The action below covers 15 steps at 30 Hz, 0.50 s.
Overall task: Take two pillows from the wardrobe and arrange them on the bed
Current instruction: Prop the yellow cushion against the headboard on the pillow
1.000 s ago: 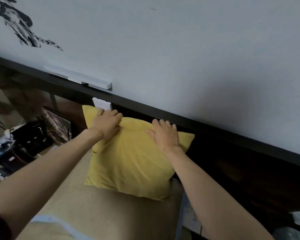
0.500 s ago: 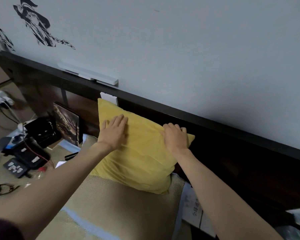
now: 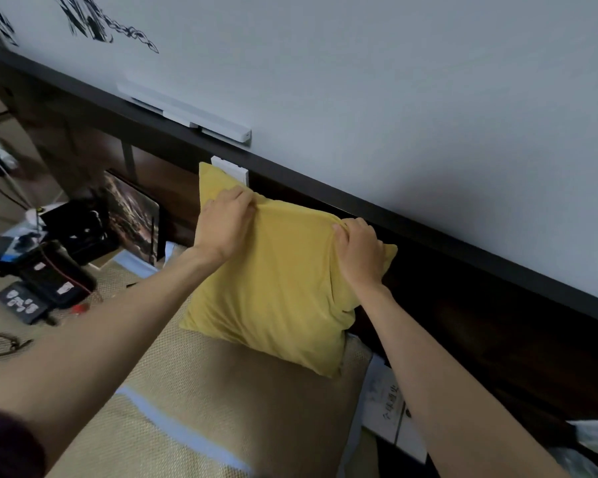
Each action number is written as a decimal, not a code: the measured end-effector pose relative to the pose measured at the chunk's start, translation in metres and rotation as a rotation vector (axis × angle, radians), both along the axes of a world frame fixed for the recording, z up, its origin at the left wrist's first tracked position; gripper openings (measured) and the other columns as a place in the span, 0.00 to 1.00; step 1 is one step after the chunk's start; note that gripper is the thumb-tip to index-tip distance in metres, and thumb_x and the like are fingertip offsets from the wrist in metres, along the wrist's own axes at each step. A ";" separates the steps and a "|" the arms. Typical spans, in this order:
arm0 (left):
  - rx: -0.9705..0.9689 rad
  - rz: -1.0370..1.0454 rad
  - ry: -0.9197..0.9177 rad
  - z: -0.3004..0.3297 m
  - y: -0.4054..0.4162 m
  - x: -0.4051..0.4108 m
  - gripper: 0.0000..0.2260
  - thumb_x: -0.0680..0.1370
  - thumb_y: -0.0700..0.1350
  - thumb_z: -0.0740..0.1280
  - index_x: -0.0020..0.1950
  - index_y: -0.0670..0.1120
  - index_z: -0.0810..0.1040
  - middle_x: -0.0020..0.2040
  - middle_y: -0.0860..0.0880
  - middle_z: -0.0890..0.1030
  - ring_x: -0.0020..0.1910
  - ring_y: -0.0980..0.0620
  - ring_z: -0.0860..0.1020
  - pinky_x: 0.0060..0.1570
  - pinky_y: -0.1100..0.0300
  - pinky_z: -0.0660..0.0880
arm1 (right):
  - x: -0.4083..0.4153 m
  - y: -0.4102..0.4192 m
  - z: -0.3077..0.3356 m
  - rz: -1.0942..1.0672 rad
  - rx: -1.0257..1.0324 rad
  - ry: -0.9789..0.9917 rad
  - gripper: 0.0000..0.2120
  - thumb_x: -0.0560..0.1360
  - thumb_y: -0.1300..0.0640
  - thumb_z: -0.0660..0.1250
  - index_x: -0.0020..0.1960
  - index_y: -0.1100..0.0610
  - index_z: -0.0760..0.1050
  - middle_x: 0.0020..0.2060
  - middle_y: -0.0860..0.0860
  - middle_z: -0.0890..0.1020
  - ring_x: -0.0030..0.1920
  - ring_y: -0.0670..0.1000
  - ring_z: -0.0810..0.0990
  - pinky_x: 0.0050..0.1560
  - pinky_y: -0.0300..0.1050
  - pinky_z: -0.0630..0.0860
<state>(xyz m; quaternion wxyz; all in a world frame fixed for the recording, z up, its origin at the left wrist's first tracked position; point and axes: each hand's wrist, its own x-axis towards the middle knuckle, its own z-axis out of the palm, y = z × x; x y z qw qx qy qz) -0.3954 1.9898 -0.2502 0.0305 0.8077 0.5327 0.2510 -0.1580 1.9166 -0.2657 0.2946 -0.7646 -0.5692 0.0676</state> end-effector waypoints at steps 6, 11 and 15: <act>-0.038 0.048 -0.046 -0.057 -0.053 0.020 0.15 0.77 0.46 0.67 0.63 0.44 0.72 0.59 0.43 0.75 0.55 0.42 0.75 0.55 0.49 0.70 | -0.006 -0.026 -0.021 -0.013 0.043 -0.159 0.16 0.81 0.54 0.67 0.67 0.56 0.72 0.62 0.54 0.77 0.64 0.55 0.76 0.70 0.57 0.70; -0.107 -0.060 0.219 -0.123 -0.084 0.017 0.30 0.81 0.57 0.56 0.81 0.47 0.56 0.81 0.47 0.59 0.78 0.49 0.60 0.75 0.38 0.54 | -0.057 -0.063 -0.070 0.487 0.065 -0.467 0.28 0.79 0.57 0.65 0.77 0.57 0.64 0.77 0.57 0.68 0.78 0.56 0.63 0.78 0.62 0.57; -0.251 -0.029 0.296 -0.160 -0.075 -0.015 0.28 0.84 0.57 0.49 0.81 0.54 0.40 0.82 0.56 0.44 0.81 0.53 0.45 0.76 0.35 0.47 | -0.039 -0.073 -0.122 0.490 -0.197 -0.575 0.34 0.83 0.54 0.61 0.83 0.55 0.48 0.83 0.50 0.49 0.82 0.50 0.47 0.81 0.57 0.44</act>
